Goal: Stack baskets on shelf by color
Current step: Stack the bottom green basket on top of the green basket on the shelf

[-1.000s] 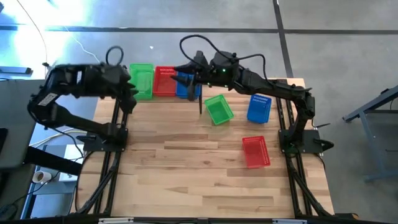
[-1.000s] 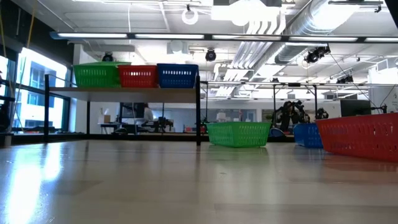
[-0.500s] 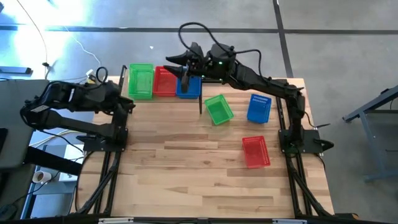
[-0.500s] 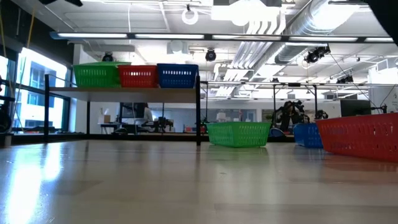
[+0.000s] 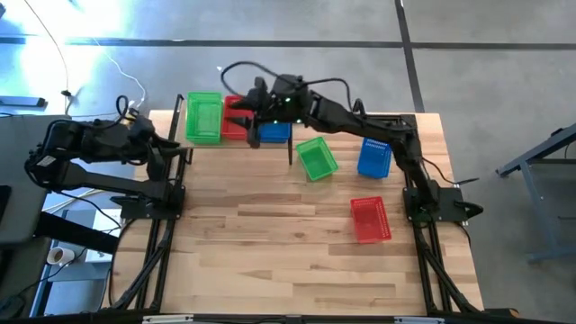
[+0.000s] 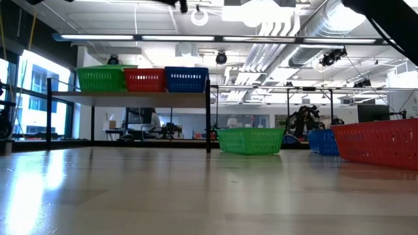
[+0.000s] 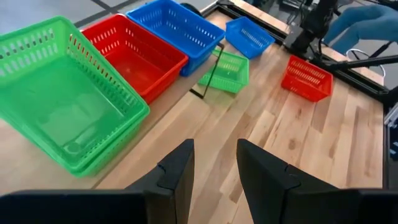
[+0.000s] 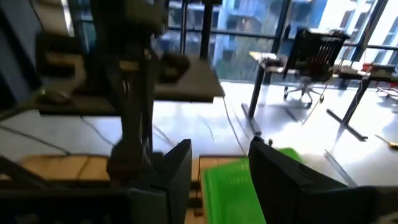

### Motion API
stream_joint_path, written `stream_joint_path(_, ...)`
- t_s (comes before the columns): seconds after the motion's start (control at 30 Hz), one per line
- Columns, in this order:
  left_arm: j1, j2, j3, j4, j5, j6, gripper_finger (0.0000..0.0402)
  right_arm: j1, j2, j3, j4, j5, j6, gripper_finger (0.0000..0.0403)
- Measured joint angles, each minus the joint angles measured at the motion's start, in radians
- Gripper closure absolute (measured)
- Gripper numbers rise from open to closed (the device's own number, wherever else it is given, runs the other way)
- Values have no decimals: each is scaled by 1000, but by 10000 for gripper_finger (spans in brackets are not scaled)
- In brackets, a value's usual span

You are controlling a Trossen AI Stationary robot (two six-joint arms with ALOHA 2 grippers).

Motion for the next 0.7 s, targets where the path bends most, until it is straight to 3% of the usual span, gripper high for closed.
stream_joint_path(0.23,0,-6,0,0,-19,13,289,16,75,-2,-40,12,34,257)
stream_joint_path(0.7,0,50,0,1,-81,165,289,67,65,-2,-392,349,26,257)
